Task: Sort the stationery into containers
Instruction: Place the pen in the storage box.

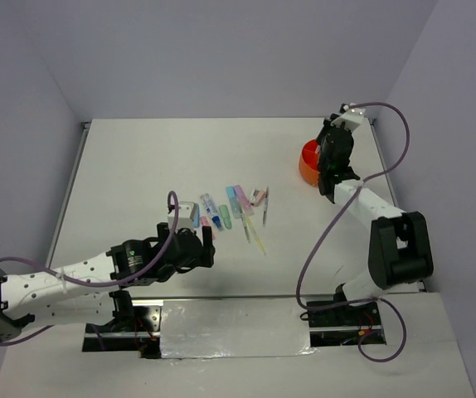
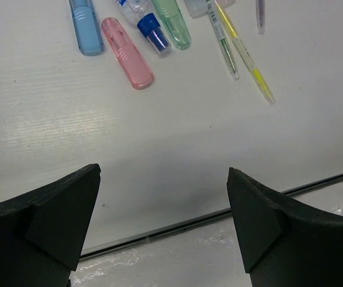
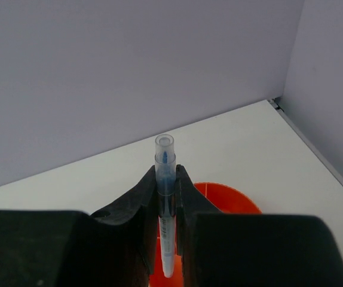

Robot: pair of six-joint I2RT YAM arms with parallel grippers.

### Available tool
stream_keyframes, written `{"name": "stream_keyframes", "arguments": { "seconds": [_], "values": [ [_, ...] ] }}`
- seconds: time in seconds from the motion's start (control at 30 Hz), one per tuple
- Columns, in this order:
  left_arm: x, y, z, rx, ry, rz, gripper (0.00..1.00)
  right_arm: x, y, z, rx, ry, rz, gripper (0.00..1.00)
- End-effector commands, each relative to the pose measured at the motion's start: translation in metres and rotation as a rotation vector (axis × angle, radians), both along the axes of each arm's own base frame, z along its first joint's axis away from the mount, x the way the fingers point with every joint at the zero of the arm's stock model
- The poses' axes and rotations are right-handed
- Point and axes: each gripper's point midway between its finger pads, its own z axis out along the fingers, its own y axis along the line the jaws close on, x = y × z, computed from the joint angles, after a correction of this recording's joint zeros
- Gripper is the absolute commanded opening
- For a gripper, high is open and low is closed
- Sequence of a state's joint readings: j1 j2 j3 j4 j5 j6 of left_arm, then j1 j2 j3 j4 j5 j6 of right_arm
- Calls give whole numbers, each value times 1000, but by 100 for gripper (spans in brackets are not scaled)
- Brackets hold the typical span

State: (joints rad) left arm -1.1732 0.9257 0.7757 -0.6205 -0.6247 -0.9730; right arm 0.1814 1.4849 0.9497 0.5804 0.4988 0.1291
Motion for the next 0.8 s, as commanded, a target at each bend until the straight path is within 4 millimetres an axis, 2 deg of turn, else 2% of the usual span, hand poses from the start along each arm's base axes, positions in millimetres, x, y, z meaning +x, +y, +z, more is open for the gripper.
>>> {"name": "stream_keyframes", "arguments": {
  "seconds": [0.0,0.07,0.2,0.33,0.43,0.5,0.53,0.57,0.63,0.67,0.73,0.77],
  "values": [
    [2,-11,-1,-3,-5,-40,99,16,-21,33,-38,-141,-79,1],
    [1,-18,-5,9,3,-66,99,24,-22,36,-41,-148,-86,1],
    [5,-22,-8,31,-3,-71,99,39,-29,16,-80,-110,-112,2],
    [6,-31,-5,2,-15,-91,99,45,-36,4,-85,-84,-118,2],
    [9,-38,-2,-17,-21,-92,99,47,-36,-11,-77,-54,-105,7],
    [12,-44,-1,-18,-21,-81,99,47,-34,-22,-71,-33,-93,21],
    [14,-46,-1,-15,-20,-77,99,45,-34,-30,-71,-21,-91,42],
    [16,-46,-1,-14,-18,-60,99,44,-34,-33,-66,-15,-92,50],
    [19,-51,0,3,-9,-45,99,41,-34,-39,-51,-5,-89,62],
    [21,-52,0,5,-9,-36,99,38,-34,-34,-46,-17,-88,69],
    [26,-55,0,4,1,3,99,34,-32,-29,-28,-22,-76,77],
    [28,-60,-1,-4,10,17,99,30,-31,-14,-12,-51,-69,79]
  ]
}}
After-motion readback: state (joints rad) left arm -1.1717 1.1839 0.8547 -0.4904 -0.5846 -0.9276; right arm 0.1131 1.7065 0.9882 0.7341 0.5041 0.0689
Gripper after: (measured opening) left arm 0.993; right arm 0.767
